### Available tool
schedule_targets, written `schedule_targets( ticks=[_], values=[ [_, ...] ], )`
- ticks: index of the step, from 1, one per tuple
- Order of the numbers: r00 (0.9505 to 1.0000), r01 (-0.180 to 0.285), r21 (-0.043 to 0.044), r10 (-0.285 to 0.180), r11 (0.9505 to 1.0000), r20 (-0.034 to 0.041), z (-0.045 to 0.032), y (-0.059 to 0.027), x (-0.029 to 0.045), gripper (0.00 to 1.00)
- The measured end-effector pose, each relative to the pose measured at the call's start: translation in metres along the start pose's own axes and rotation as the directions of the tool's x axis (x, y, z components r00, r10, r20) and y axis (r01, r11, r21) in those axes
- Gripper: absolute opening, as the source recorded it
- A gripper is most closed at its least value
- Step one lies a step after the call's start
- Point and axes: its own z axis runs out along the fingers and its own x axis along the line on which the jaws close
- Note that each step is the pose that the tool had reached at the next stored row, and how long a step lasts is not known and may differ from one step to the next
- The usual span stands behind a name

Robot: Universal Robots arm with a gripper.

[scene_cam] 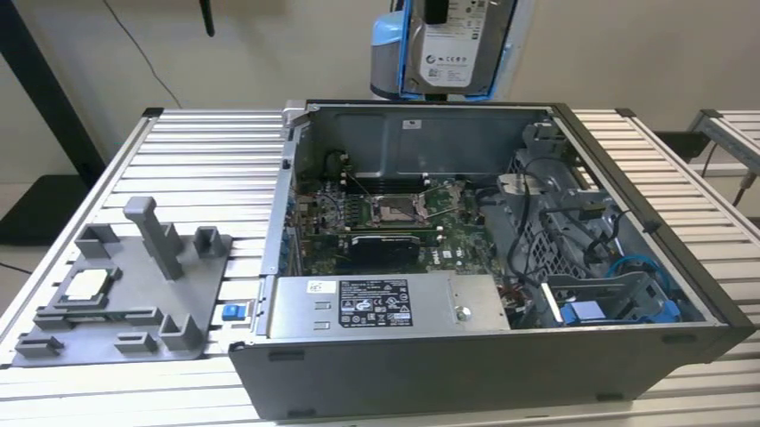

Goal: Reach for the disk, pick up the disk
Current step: 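Pick up the disk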

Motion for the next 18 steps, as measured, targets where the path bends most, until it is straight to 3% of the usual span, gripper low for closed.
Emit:
schedule_targets(
  ticks=[18],
  values=[
    [1.0000, 0.000, -0.0001, 0.000, 1.0000, 0.0000, 0.0043, -0.0616, -0.0019, 0.00]
  ],
)
